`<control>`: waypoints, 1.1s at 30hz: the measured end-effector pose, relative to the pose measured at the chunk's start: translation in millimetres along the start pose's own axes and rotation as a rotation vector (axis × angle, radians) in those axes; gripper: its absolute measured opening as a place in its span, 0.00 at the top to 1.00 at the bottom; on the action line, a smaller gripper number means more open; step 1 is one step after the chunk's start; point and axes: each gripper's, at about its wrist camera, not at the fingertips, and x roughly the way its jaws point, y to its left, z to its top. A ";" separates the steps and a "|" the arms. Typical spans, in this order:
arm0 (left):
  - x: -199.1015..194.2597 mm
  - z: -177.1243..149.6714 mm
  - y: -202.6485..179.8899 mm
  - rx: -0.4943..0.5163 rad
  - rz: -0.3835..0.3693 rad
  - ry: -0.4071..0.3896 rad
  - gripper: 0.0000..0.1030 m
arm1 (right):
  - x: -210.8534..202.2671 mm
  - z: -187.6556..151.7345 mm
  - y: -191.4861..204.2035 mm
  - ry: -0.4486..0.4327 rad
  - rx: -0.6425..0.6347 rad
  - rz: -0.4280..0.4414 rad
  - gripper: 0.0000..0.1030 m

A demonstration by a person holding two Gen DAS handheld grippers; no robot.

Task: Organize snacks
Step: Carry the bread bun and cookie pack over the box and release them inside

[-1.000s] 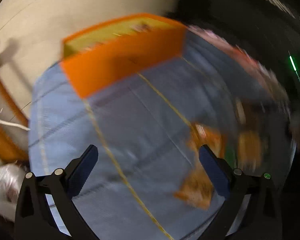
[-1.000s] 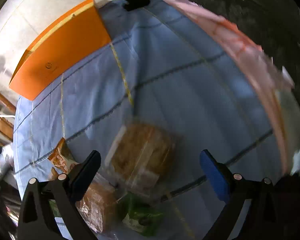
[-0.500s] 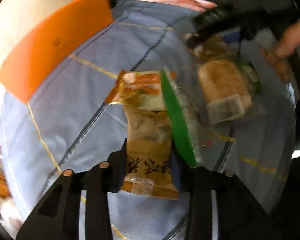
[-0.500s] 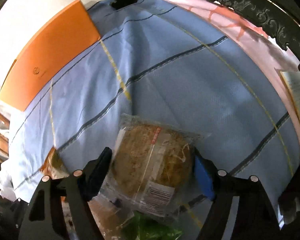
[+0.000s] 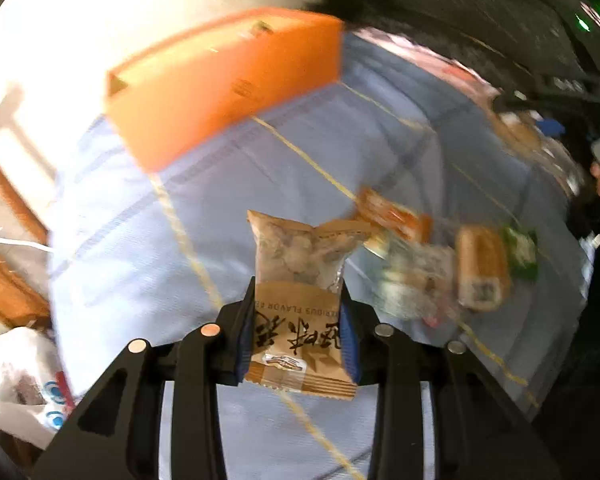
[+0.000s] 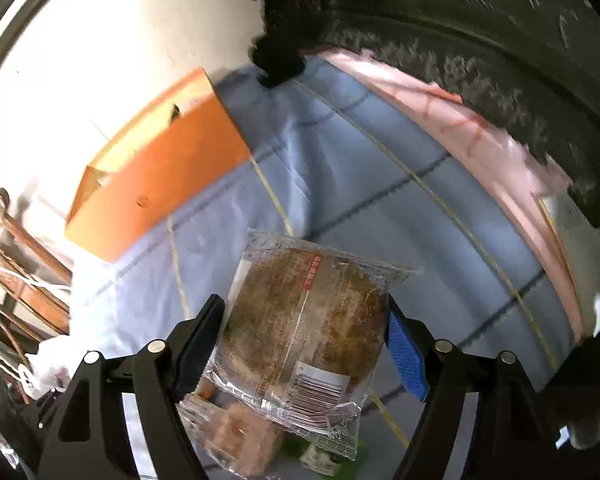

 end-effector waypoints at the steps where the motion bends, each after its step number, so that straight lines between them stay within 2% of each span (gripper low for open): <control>1: -9.3 2.4 10.9 -0.026 0.013 -0.012 0.67 | -2.1 6.1 3.0 -0.006 -0.009 0.016 0.24; 4: -28.4 19.0 37.1 -0.108 0.056 -0.070 0.67 | -6.2 23.4 17.3 -0.031 -0.052 0.052 0.24; 7: -36.2 51.3 53.6 -0.163 0.109 -0.122 0.67 | -9.4 45.9 39.2 -0.057 -0.111 0.119 0.24; 10: -42.7 88.4 78.4 -0.277 0.143 -0.155 0.67 | -11.4 80.3 71.6 -0.089 -0.210 0.177 0.24; 12: -44.2 112.6 90.6 -0.317 0.175 -0.183 0.67 | -11.7 104.1 92.1 -0.107 -0.270 0.206 0.24; 16: -40.9 163.5 121.9 -0.430 0.207 -0.201 0.67 | -6.7 149.5 125.3 -0.143 -0.362 0.238 0.24; 19: -27.4 197.7 141.1 -0.508 0.227 -0.216 0.67 | 9.0 184.0 148.8 -0.171 -0.420 0.224 0.24; 23: -3.9 236.1 163.5 -0.569 0.218 -0.191 0.67 | 44.1 221.9 168.9 -0.138 -0.417 0.241 0.24; 27: 15.2 249.5 175.8 -0.577 0.218 -0.178 0.67 | 67.8 239.6 183.1 -0.104 -0.433 0.245 0.24; 33: 31.4 251.9 178.2 -0.562 0.221 -0.148 0.67 | 90.5 245.5 196.2 -0.078 -0.449 0.221 0.24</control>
